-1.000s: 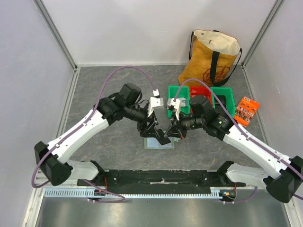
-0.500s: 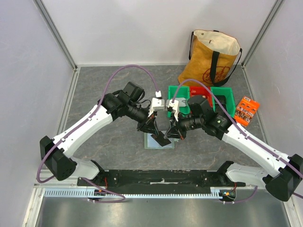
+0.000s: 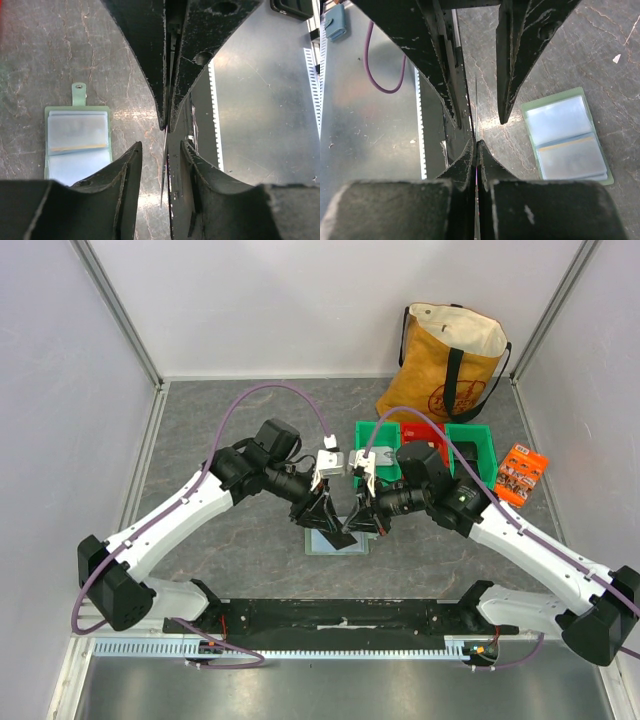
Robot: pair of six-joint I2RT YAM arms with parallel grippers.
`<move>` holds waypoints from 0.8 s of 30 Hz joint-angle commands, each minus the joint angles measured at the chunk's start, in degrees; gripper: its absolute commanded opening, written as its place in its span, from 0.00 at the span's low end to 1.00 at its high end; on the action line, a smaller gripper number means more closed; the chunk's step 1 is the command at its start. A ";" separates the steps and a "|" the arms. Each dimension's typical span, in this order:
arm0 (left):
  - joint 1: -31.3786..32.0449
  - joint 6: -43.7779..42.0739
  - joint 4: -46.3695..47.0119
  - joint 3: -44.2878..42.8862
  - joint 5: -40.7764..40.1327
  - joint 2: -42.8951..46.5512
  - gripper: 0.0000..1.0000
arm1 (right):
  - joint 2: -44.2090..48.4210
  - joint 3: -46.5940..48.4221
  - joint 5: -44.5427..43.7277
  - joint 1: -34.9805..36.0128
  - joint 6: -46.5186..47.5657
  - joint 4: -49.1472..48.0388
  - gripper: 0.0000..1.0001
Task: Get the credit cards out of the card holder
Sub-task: Place the credit card in the storage box.
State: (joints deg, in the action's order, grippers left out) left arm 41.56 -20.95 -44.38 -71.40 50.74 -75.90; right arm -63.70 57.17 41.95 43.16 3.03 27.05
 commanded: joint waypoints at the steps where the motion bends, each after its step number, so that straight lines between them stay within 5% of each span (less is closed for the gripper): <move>1: -0.25 1.88 2.63 0.12 4.89 1.02 0.39 | 1.21 1.37 2.34 0.26 0.14 -3.14 0.00; 5: -0.43 1.79 2.63 0.12 5.42 1.63 0.02 | 1.82 0.41 0.42 0.26 -0.12 -4.28 0.00; 12: -4.29 12.56 13.94 5.81 4.03 6.89 0.02 | 7.18 -4.43 -13.89 0.09 -8.37 -14.55 0.55; 17: -5.61 35.24 33.71 15.56 -20.02 15.93 0.02 | 14.29 -9.96 -24.18 0.09 -14.53 -25.44 0.82; 21: -5.70 51.41 48.90 25.06 -34.89 25.61 0.02 | 20.01 -18.21 -27.01 0.09 -18.65 -37.39 0.96; 24: -5.70 62.67 57.71 32.17 -42.55 30.36 0.02 | 23.44 -25.50 -29.64 0.17 -27.17 -49.42 0.98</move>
State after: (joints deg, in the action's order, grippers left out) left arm 36.07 20.27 -6.26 -45.65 24.29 -50.70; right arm -43.38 38.59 18.28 43.24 -13.69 -3.99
